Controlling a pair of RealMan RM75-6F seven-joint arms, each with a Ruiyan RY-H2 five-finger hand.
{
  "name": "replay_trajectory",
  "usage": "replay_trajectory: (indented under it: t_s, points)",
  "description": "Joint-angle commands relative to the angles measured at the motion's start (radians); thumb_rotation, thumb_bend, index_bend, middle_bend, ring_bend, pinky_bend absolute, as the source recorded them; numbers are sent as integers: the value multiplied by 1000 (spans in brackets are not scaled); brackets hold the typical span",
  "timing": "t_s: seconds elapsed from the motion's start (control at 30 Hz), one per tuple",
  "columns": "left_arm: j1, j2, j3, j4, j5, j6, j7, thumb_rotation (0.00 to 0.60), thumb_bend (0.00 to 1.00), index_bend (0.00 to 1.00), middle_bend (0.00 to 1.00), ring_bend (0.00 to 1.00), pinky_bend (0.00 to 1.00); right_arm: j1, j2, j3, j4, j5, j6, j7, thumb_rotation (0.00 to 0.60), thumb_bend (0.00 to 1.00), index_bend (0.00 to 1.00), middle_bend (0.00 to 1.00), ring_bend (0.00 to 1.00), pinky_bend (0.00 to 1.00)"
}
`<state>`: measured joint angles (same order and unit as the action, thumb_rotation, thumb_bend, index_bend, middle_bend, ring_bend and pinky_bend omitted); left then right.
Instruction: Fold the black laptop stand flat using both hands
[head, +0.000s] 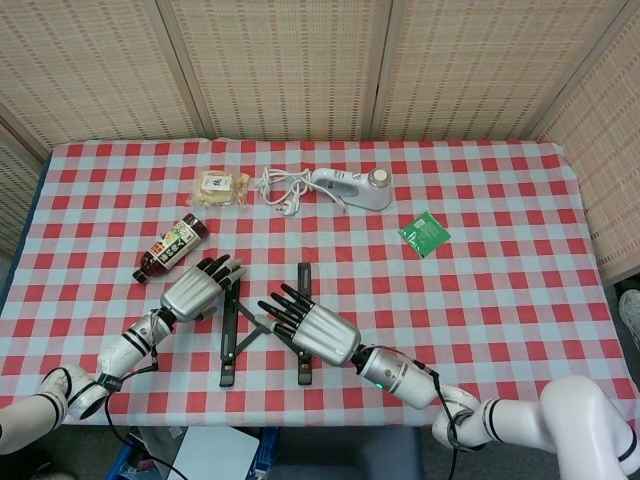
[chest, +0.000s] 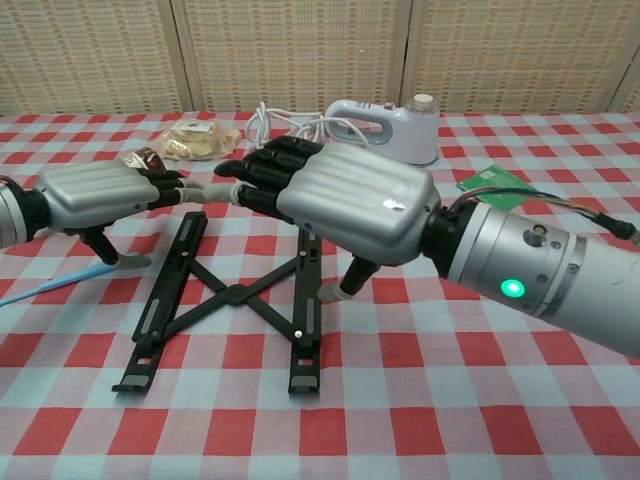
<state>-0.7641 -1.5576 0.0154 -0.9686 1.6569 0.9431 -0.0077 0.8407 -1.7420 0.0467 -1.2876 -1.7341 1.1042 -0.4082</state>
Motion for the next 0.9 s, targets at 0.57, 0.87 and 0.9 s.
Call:
replay_trajectory:
  t_s: [0.57,0.87,0.9]
  points:
    - [-27,-59,22,86,-7,-2,-54,600,288,0,0,0,183,28,-136,-35,277,-77,55,85,600,0,0,0,0,0]
    - [-34,-62,24,82,-16,-2,-68,600,288,0,0,0,183,32,-216,-59,418,-102,90,139,600,0,0,0,0,0]
    - [-34,-62,25,81,-16,-2,-69,600,288,0,0,0,183,32,-221,-61,427,-102,92,142,600,0,0,0,0,0]
